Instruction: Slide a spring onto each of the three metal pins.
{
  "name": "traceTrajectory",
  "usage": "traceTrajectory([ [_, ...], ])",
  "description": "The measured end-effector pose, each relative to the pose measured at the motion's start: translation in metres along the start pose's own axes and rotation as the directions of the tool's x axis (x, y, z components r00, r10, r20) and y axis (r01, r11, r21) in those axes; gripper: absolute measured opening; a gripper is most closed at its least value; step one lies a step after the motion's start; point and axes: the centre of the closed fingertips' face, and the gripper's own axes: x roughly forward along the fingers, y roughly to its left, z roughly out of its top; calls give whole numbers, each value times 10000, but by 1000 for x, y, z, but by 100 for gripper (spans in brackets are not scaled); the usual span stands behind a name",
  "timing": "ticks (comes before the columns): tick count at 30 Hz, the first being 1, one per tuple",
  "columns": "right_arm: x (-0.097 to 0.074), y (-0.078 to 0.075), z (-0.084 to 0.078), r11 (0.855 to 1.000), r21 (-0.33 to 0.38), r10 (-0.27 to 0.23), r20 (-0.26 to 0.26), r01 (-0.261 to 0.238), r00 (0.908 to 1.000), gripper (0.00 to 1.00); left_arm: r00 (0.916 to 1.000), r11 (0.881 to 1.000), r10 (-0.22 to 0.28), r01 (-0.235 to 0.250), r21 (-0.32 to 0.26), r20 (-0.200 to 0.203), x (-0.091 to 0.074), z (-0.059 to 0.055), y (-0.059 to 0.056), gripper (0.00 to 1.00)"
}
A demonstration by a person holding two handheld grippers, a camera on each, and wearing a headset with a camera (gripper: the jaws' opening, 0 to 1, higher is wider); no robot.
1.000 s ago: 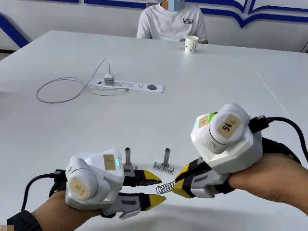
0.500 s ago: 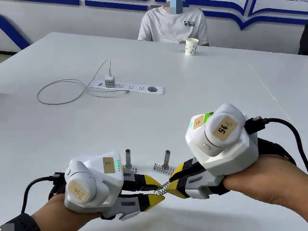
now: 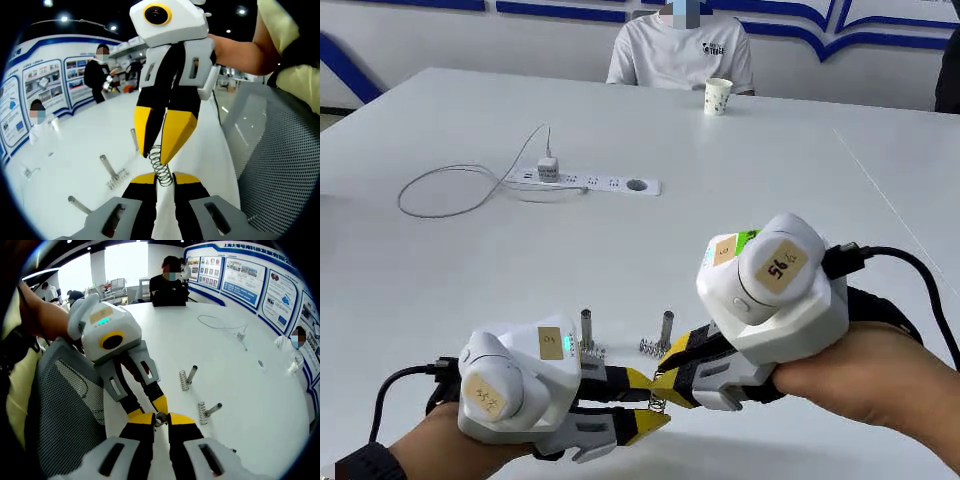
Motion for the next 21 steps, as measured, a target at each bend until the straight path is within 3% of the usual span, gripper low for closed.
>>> traceTrajectory([
  [5,0,0,0,10000,8,9,-20,-9,10000,11,10000,10000,5,-4,-66,67,-1,0,1,12],
  [12,-3,-5,-1,9999,57,-87,-64,87,9999,11,9999,9993,92,-89,-356,86,-2,-1,4,21],
  [21,-16,-21,-6,9986,89,-522,-173,523,9985,11,9983,9954,576,-570,-775,56,-14,-10,17,29],
])
